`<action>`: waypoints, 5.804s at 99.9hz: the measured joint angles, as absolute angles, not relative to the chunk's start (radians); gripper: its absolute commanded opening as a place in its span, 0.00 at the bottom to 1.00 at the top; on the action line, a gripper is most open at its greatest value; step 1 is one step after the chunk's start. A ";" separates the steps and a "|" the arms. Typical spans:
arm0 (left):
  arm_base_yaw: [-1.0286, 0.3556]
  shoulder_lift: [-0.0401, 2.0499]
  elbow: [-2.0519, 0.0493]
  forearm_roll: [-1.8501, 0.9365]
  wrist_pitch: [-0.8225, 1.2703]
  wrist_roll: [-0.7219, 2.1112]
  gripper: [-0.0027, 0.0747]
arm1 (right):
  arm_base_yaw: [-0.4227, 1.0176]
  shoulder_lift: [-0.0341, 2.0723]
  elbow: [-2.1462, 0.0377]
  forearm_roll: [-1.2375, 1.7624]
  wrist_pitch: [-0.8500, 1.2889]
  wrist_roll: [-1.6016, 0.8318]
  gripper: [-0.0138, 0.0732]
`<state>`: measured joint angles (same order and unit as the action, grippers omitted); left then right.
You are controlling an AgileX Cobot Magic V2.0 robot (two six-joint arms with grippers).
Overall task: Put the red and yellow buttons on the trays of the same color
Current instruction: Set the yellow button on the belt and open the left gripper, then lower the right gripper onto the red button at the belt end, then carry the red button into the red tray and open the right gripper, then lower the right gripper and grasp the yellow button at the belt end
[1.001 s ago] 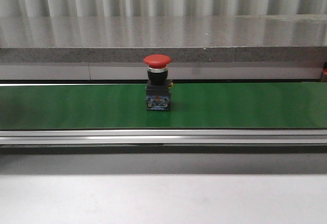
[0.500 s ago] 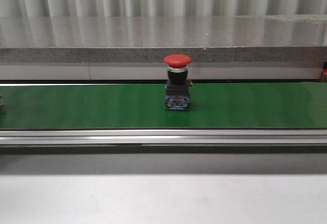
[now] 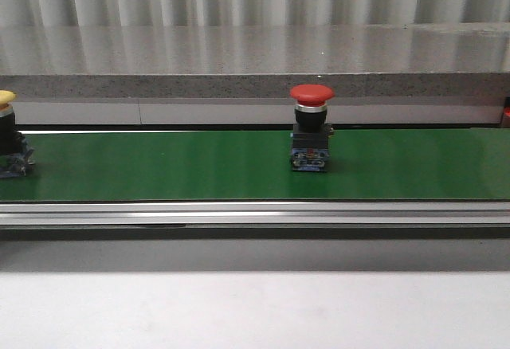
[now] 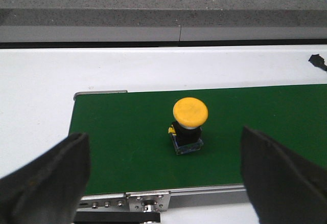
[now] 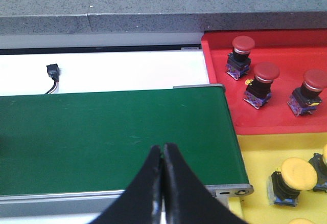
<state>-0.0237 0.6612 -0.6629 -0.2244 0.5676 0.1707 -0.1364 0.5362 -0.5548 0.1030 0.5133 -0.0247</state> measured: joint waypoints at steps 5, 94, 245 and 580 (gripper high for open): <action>-0.024 0.647 -0.650 -0.226 0.565 0.171 0.50 | -0.136 0.536 -0.555 0.103 0.513 -0.025 0.08; -0.024 0.641 -0.630 -0.231 0.552 0.171 0.01 | -0.136 0.536 -0.555 0.103 0.597 -0.025 0.91; -0.024 0.641 -0.630 -0.231 0.550 0.171 0.01 | 0.114 1.454 -1.046 0.118 0.777 -0.129 0.88; -0.024 0.641 -0.630 -0.231 0.553 0.171 0.01 | -0.504 1.991 -2.073 0.092 0.934 -0.102 0.85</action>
